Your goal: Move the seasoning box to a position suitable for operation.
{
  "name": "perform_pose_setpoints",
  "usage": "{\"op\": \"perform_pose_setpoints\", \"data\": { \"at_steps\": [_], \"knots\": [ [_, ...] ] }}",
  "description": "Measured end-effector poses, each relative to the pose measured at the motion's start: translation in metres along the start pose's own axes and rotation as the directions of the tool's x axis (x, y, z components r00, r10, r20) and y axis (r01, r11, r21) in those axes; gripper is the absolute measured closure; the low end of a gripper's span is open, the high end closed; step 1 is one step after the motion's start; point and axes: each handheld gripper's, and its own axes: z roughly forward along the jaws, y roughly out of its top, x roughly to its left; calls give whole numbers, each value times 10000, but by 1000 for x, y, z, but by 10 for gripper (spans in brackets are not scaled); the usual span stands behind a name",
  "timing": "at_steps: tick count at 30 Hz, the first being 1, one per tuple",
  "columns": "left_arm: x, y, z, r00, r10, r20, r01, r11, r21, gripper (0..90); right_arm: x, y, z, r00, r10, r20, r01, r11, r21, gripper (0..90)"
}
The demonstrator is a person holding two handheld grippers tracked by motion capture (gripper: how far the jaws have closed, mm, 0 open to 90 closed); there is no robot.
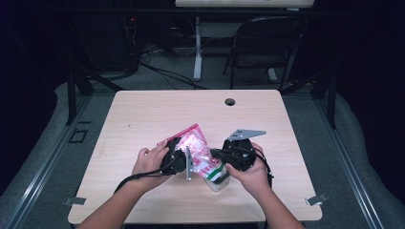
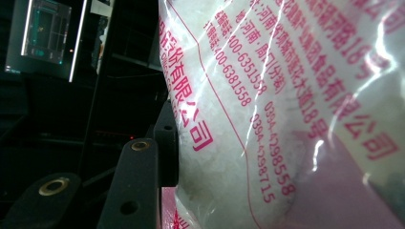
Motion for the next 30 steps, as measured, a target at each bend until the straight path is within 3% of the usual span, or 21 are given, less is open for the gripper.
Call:
{"op": "perform_pose_setpoints", "data": {
  "at_steps": [16, 30],
  "knots": [
    [-7, -3, -6, 9968, 672, -425, -669, 9977, 95, 614, 0, -1, 4, 9978, -411, 515, 398, 9988, 276, 900],
    [-10, -5, -12, 9880, 1204, -962, -1197, 9927, 138, 621, -2, -1, 7, 9971, -369, 670, 350, 9990, 288, 900]
  ]
}}
